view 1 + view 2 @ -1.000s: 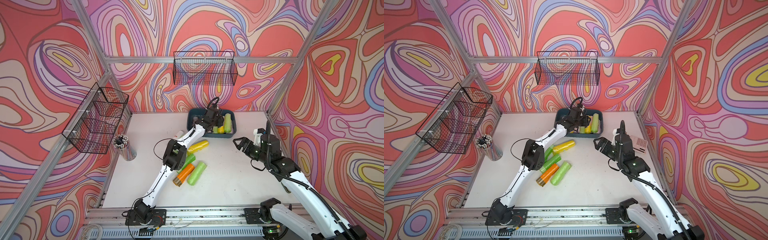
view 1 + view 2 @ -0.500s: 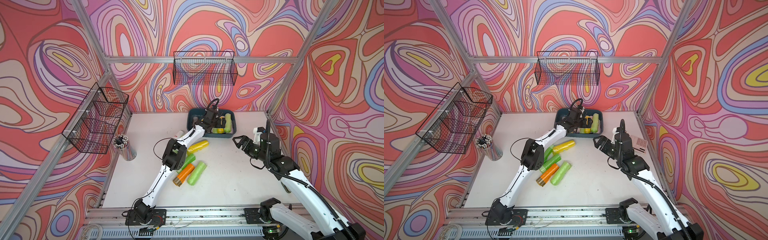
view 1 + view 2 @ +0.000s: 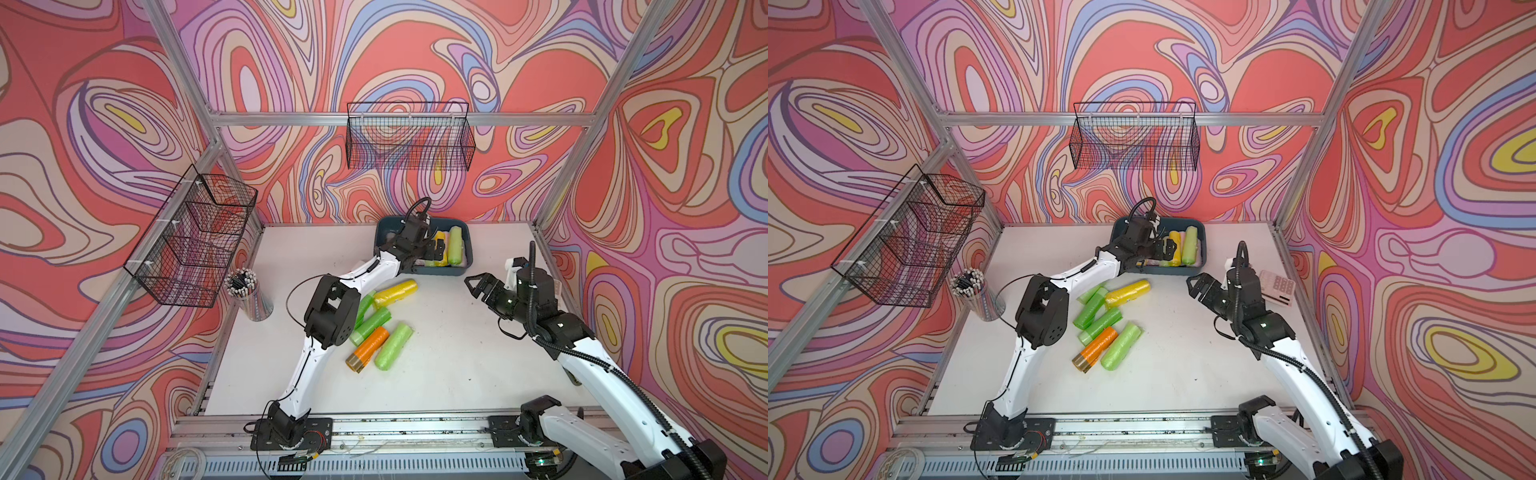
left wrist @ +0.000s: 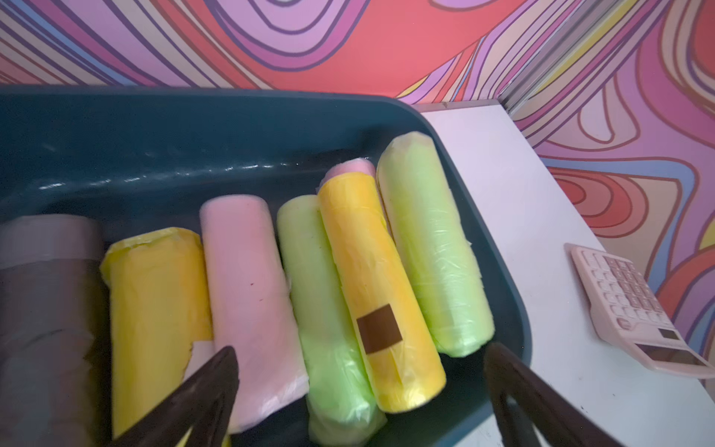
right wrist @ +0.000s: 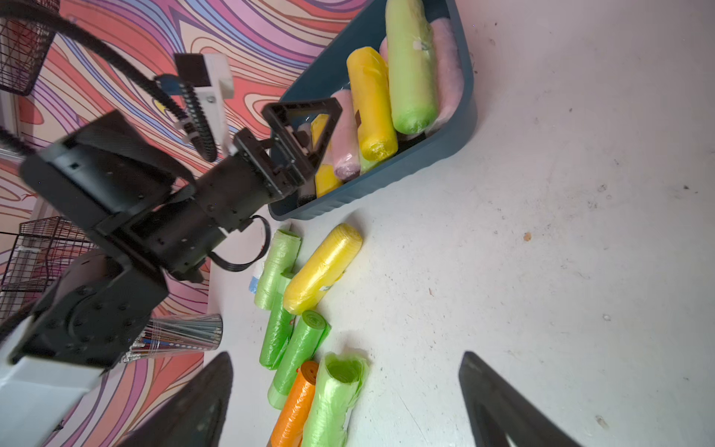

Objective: Put the roll of trash bags into the storage box
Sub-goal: Place the roll of trash bags in the storage box, then pick up the roll of trash bags from the center of the board.

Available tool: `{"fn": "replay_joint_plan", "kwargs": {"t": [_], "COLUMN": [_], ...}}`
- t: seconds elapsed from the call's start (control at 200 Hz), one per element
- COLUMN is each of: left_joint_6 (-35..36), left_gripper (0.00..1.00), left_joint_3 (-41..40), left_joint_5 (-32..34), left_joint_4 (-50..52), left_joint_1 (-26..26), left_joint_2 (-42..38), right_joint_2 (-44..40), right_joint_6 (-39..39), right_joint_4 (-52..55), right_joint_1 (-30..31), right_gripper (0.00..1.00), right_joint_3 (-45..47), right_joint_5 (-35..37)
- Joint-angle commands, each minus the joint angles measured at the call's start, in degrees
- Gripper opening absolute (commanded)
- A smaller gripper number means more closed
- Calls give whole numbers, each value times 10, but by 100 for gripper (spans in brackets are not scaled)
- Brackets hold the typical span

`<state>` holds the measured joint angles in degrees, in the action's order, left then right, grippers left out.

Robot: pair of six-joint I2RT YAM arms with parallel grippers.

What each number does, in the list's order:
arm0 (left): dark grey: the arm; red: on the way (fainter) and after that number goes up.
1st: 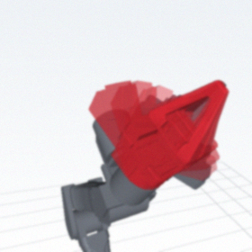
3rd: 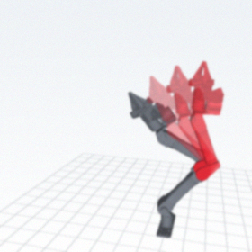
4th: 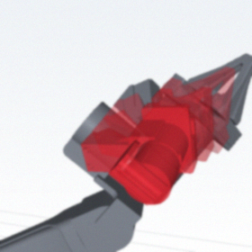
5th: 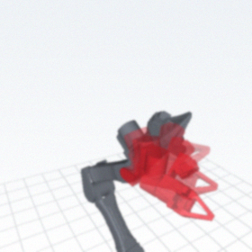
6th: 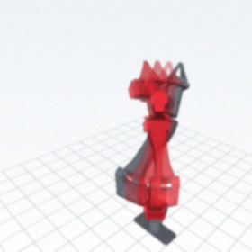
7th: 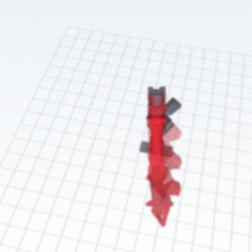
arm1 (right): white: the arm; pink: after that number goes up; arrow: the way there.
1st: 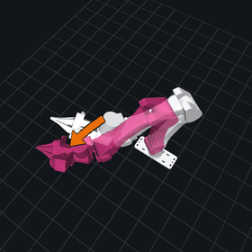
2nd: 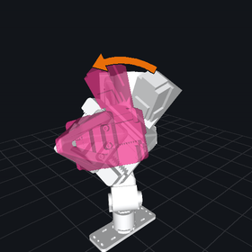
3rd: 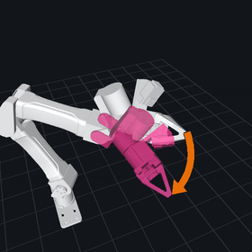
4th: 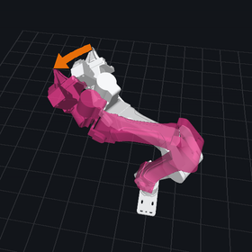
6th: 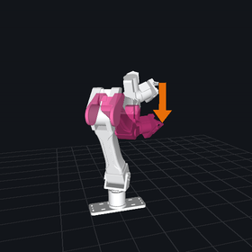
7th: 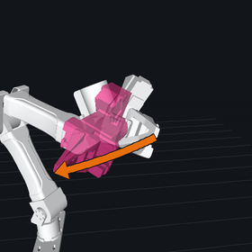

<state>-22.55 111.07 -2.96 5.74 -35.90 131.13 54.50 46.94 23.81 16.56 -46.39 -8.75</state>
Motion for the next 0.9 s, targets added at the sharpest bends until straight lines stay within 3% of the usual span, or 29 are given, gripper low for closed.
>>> {"fn": "replay_joint_plan", "kwargs": {"t": [0.0,0.551,0.706,0.891], "left_joint_6": [15,-11,-50,-43], "left_gripper": [100,100,100,100], "left_joint_3": [-42,-364,-438,-498], "left_joint_5": [17,90,74,74], "left_joint_4": [-34,-93,-82,-40], "left_joint_1": [5,4,4,4], "left_joint_2": [-49,-309,-368,-440], "right_joint_2": [-3,8,13,51], "right_joint_6": [10,37,63,94], "right_joint_4": [-7,-53,-76,-99], "right_joint_1": [0,8,43,113], "right_gripper": [93,92,91,91], "right_joint_3": [18,73,96,94], "right_joint_5": [5,-20,-3,36]}}
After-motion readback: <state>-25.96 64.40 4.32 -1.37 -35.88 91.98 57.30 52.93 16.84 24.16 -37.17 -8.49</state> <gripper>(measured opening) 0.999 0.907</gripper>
